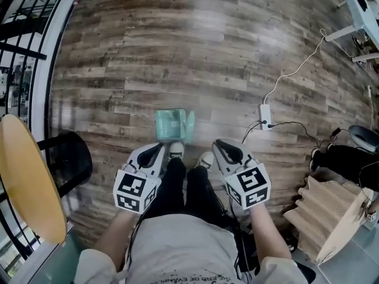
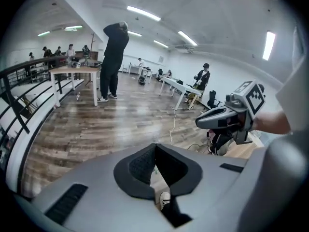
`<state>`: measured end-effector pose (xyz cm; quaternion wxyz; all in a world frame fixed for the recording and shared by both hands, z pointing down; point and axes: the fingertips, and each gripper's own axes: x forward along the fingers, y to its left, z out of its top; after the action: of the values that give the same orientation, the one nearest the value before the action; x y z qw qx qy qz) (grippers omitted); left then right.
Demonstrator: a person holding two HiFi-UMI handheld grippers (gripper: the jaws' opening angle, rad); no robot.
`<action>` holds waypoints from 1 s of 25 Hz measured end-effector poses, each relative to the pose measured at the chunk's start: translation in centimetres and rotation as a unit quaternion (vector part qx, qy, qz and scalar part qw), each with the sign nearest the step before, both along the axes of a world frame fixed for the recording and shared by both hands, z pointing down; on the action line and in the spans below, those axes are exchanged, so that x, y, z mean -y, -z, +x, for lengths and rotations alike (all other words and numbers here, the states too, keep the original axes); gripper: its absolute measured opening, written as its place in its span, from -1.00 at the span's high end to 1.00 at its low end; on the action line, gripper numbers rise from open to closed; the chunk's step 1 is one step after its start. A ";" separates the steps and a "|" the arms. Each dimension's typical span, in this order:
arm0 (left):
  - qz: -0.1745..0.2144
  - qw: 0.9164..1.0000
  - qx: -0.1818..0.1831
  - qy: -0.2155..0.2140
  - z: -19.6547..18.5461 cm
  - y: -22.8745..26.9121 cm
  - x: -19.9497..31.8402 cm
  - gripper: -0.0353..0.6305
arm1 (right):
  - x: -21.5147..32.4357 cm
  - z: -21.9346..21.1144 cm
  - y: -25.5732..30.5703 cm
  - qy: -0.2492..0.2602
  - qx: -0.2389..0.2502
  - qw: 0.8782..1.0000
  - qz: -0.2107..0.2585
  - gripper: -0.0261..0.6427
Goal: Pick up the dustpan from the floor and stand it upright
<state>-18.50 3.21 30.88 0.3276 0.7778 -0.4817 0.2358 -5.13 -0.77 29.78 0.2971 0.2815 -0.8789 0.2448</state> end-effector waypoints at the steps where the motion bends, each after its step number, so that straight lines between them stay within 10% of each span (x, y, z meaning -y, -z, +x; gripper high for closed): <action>1: 0.005 1.000 0.000 -0.001 0.3 1.8 -0.3 0.82 | -0.2 0.4 1.8 -0.010 0.007 1.000 0.004 0.79; 25: 0.089 0.996 -0.005 0.001 5.6 15.6 -1.9 0.82 | -3.7 5.1 13.8 -0.087 0.035 0.994 0.060 0.84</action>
<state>-12.88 5.11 15.26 0.2598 0.8043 -0.5003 0.1878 0.02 2.98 15.94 0.2260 0.3658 -0.8741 0.2262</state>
